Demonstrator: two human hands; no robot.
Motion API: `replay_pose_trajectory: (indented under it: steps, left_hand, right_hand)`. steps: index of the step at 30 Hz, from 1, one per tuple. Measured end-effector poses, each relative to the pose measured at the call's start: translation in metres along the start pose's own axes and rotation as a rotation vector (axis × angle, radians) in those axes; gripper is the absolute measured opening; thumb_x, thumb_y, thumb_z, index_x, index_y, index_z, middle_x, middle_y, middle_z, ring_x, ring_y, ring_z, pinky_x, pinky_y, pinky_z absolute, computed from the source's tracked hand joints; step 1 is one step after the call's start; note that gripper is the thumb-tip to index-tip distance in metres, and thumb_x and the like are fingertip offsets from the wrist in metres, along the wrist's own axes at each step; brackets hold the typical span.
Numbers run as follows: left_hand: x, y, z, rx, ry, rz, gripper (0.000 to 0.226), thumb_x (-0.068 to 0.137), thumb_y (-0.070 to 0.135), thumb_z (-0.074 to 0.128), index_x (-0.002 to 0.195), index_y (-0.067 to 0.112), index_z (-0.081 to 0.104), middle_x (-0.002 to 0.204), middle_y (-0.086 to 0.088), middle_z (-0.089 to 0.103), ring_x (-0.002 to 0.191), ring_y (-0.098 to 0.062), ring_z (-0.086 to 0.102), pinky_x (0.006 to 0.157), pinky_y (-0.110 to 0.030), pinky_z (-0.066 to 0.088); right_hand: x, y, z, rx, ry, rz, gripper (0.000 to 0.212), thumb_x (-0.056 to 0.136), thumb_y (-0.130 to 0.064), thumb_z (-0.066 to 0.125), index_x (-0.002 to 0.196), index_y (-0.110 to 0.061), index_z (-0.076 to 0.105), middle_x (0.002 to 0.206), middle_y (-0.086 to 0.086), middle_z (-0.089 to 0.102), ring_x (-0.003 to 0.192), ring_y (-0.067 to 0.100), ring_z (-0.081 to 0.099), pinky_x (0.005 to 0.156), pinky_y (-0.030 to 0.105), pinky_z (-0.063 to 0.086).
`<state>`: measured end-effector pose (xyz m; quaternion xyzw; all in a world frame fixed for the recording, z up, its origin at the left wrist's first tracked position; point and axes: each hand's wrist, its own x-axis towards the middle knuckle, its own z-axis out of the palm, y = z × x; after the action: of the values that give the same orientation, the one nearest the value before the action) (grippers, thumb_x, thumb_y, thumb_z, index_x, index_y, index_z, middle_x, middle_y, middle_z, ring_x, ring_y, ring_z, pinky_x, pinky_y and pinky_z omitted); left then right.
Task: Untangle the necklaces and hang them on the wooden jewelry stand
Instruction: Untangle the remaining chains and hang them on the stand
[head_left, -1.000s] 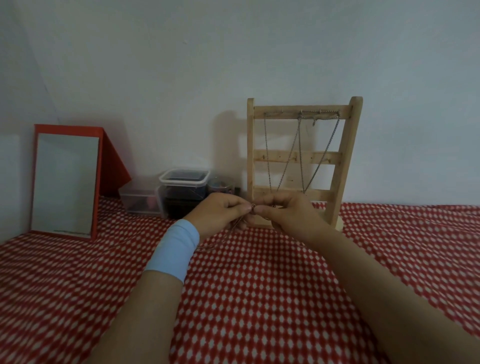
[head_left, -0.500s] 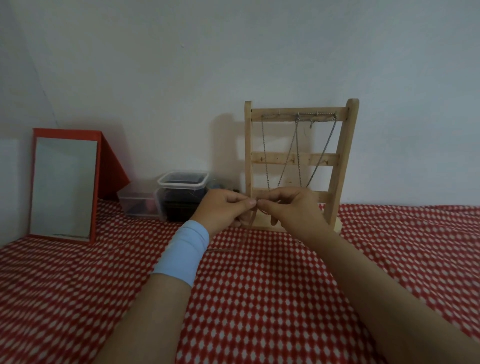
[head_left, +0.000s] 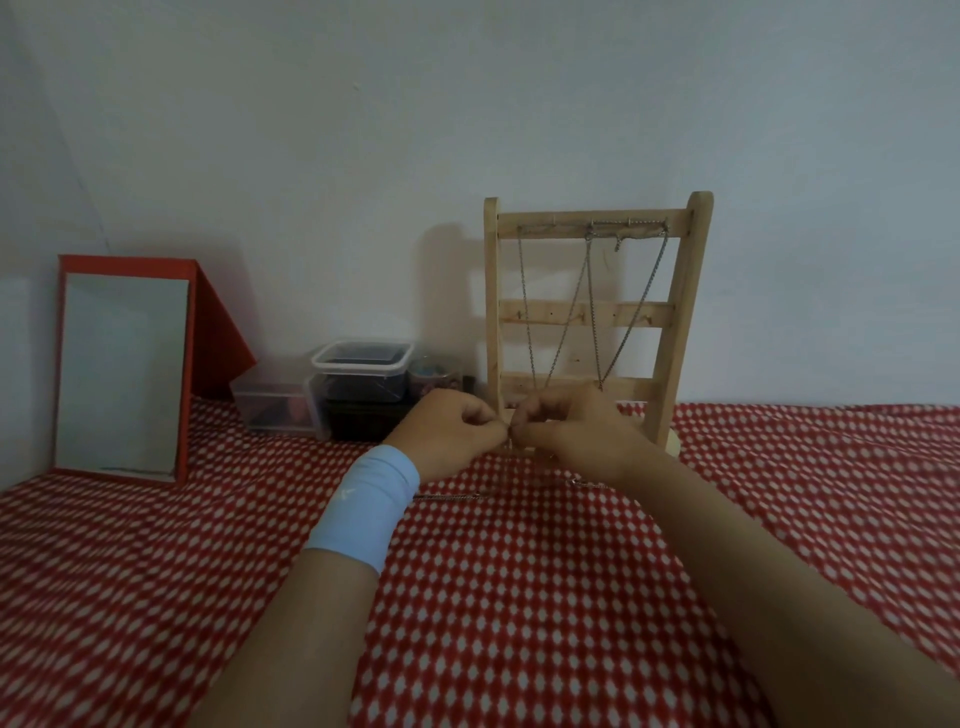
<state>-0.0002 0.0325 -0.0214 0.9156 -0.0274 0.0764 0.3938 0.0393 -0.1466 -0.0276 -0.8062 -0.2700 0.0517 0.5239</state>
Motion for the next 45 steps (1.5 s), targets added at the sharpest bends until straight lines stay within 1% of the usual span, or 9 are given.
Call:
replay_pose_trajectory:
  steps: [7,11,16,25,29,34,37,41,45]
  left_hand:
    - [0.001,-0.003,0.0,-0.202,0.03,0.024,0.013,0.095,0.026,0.06,0.094,0.017,0.07,0.09,0.001,0.072,0.082,-0.007,0.065,0.073,-0.017,0.048]
    - [0.0,0.002,-0.002,-0.283,0.057,0.014,0.015,0.097,0.02,0.058,0.095,0.008,0.067,0.077,0.002,0.069,0.059,-0.009,0.06,0.053,-0.015,0.047]
    - [0.002,-0.001,0.002,-0.246,0.018,0.002,0.019,0.084,0.035,0.074,0.091,0.017,0.076,0.08,-0.006,0.076,0.071,-0.017,0.071,0.064,-0.022,0.057]
    - [0.003,-0.004,0.0,-0.186,0.01,0.001,0.012,0.092,0.027,0.066,0.086,0.024,0.076,0.071,0.011,0.071,0.063,0.002,0.064,0.061,-0.014,0.048]
    - [0.003,-0.003,0.007,-0.043,-0.03,0.041,0.021,0.092,0.022,0.061,0.082,0.012,0.076,0.071,0.008,0.069,0.068,0.003,0.062,0.071,-0.02,0.048]
    - [0.003,-0.004,0.015,-0.014,-0.105,0.107,0.016,0.096,0.024,0.058,0.084,0.02,0.069,0.091,0.002,0.069,0.09,-0.01,0.064,0.092,-0.034,0.052]
    - [0.004,-0.005,0.014,-0.125,-0.023,0.13,0.012,0.09,0.025,0.068,0.102,0.027,0.066,0.102,0.008,0.068,0.097,-0.007,0.064,0.089,-0.027,0.053]
    - [0.003,-0.002,0.013,-0.257,0.029,0.19,0.019,0.091,0.018,0.067,0.108,0.024,0.073,0.104,0.011,0.073,0.097,0.0,0.066,0.086,-0.016,0.053]
    - [0.003,-0.003,0.013,-0.325,0.094,0.159,0.019,0.089,0.013,0.069,0.104,0.022,0.075,0.096,0.007,0.075,0.088,-0.003,0.07,0.078,-0.019,0.057]
  right_hand:
    - [0.001,0.004,-0.001,0.3,-0.118,0.099,0.02,0.102,-0.017,0.057,0.095,-0.004,0.072,0.086,0.012,0.073,0.069,0.026,0.064,0.063,0.034,0.054]
    - [0.001,0.004,-0.002,0.27,-0.059,0.088,0.025,0.104,-0.022,0.055,0.091,-0.007,0.071,0.083,0.007,0.073,0.069,0.023,0.065,0.064,0.034,0.054]
    - [0.002,0.005,-0.002,0.214,-0.059,0.107,0.02,0.101,-0.02,0.06,0.099,-0.009,0.076,0.093,0.006,0.074,0.072,0.018,0.064,0.065,0.031,0.053]
    - [0.005,0.004,-0.002,0.044,-0.021,0.098,0.018,0.095,-0.021,0.068,0.091,-0.007,0.077,0.085,0.009,0.075,0.069,0.011,0.062,0.063,0.022,0.054]
    - [0.007,0.003,0.0,-0.296,-0.087,0.033,0.013,0.09,-0.023,0.067,0.086,-0.013,0.074,0.079,0.007,0.071,0.068,0.009,0.061,0.068,0.03,0.055]
    - [0.005,0.002,-0.009,-0.343,-0.151,0.026,0.015,0.091,-0.026,0.065,0.083,-0.015,0.073,0.073,0.002,0.069,0.067,0.011,0.062,0.07,0.032,0.056]
    - [0.004,0.005,-0.013,-0.151,-0.149,0.075,0.027,0.101,-0.028,0.053,0.091,-0.009,0.07,0.089,0.016,0.071,0.077,0.026,0.067,0.079,0.041,0.059]
    - [0.001,-0.001,-0.01,-0.217,-0.169,0.072,0.032,0.108,-0.028,0.037,0.089,-0.016,0.06,0.083,0.003,0.06,0.074,0.013,0.057,0.069,0.024,0.049]
    - [0.004,0.005,-0.007,-0.237,-0.08,-0.028,0.029,0.107,-0.029,0.044,0.086,-0.024,0.063,0.079,0.0,0.061,0.07,0.011,0.056,0.068,0.026,0.049]
